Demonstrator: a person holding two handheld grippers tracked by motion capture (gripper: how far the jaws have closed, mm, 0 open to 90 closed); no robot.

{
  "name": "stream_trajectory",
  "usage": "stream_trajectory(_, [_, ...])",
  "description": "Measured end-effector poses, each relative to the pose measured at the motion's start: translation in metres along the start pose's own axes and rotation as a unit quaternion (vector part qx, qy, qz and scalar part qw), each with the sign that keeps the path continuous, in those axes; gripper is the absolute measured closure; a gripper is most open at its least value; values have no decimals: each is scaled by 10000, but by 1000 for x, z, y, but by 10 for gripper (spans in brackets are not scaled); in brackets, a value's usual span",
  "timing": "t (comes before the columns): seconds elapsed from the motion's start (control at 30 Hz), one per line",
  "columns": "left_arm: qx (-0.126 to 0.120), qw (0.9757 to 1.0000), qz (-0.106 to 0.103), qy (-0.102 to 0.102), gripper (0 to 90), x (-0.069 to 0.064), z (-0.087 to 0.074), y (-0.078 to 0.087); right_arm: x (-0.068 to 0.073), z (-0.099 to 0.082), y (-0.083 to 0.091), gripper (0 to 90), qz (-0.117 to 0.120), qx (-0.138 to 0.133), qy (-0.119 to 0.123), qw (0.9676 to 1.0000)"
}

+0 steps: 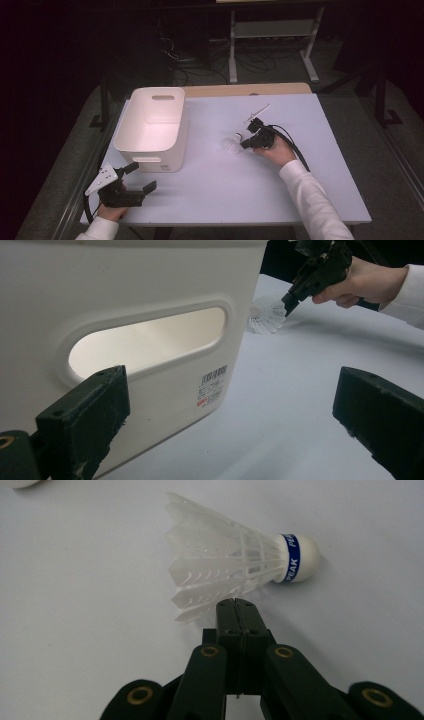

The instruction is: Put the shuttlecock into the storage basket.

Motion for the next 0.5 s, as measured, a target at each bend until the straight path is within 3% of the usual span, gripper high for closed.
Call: stream_trajectory(0.5, [-23,10000,-11,11,14,0,0,0,10,20,-10,888,55,-32,173,9998])
Point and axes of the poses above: each handheld gripper's, and its own axes: y roughly backward along the jaws, z roughly out of its top, x roughly to its left, the point moved 8 cm from there along -y, roughly forward along the jaws, and after that the axes turned 15 degrees about x, right-handed, at the moved point
